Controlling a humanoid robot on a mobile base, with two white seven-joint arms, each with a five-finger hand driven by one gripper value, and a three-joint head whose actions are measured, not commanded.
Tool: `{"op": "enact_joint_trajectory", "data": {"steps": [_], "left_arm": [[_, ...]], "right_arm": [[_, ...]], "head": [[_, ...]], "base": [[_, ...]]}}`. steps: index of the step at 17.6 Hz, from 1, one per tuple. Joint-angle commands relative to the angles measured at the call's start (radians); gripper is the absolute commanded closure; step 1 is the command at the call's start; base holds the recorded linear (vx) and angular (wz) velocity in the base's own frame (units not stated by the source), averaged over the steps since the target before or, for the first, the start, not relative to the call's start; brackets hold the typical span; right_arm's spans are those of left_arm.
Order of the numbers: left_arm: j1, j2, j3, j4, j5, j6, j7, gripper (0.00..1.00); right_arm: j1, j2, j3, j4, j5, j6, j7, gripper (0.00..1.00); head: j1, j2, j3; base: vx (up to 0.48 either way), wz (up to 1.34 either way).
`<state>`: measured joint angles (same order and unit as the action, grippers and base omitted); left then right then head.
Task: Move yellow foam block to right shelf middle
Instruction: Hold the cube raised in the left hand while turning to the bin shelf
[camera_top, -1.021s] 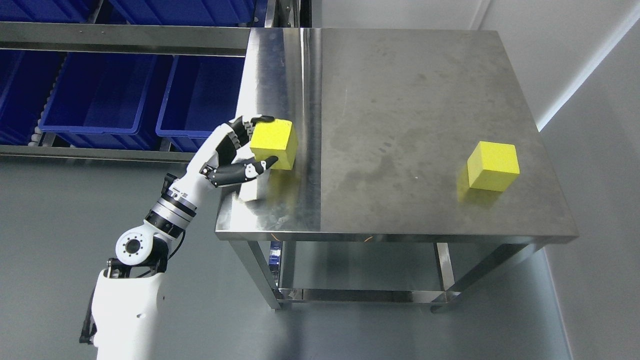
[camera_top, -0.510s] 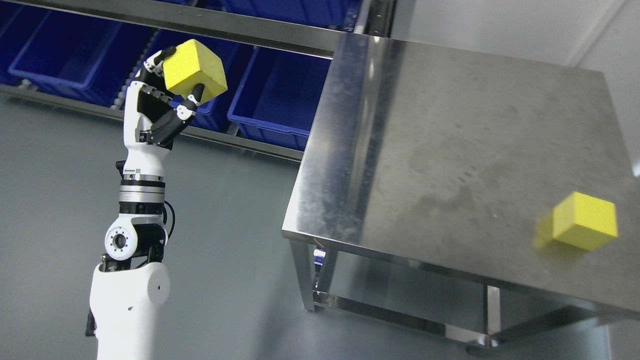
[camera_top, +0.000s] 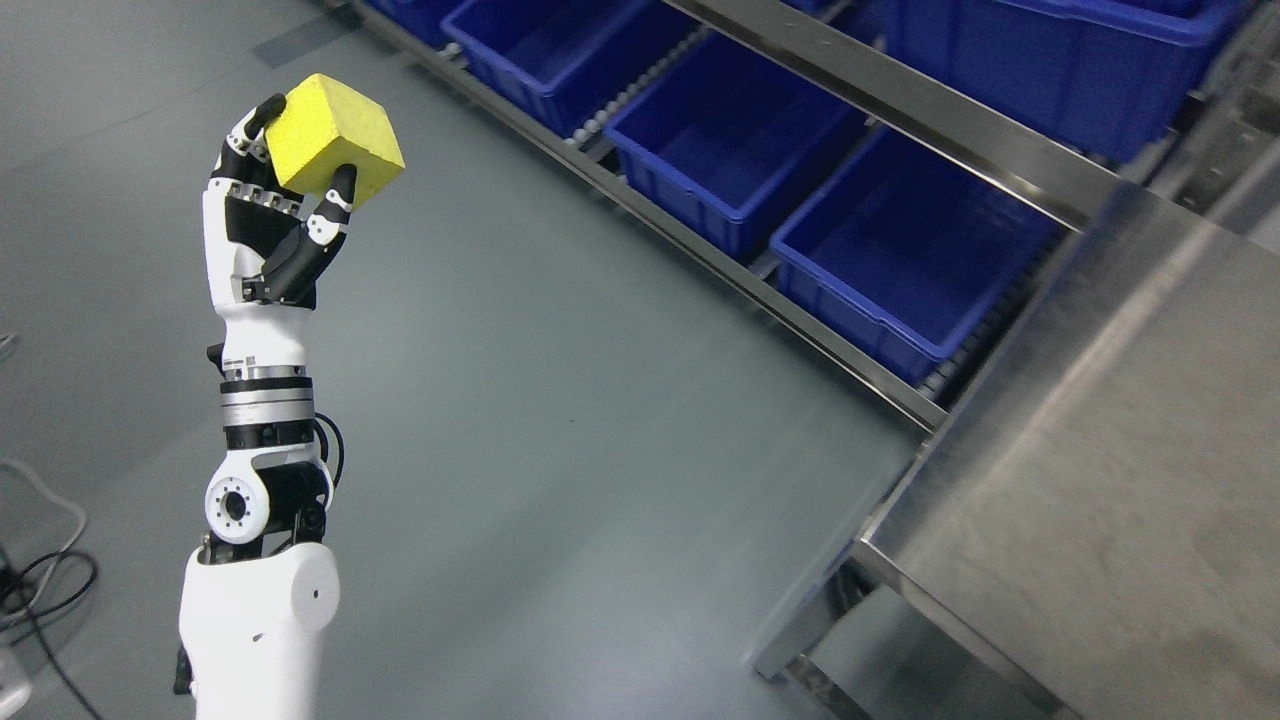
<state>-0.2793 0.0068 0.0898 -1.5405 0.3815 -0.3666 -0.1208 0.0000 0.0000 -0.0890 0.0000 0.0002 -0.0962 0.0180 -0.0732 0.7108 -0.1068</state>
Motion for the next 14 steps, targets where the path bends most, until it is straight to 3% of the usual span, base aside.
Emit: {"op": "enact_joint_trajectory", "data": {"steps": [1,14], "left_arm": [[0.032,0.011,0.045,-0.046,0.005,-0.006,-0.013,0.61],[0.061,0.011,0.091,-0.067,0.005,-0.006,-0.016,0.61]], "right_arm": [[-0.003,-0.017,0.000,-0.017,0.000,0.000,0.000,0.00],[-0.002,-0.017,0.000,-0.017,0.000,0.000,0.000,0.00]], "head": [[0.0000,0.000,0.000],[0.0000,0.000,0.000]], "base": [[0.095,1.02],[0.115,0.79]]}}
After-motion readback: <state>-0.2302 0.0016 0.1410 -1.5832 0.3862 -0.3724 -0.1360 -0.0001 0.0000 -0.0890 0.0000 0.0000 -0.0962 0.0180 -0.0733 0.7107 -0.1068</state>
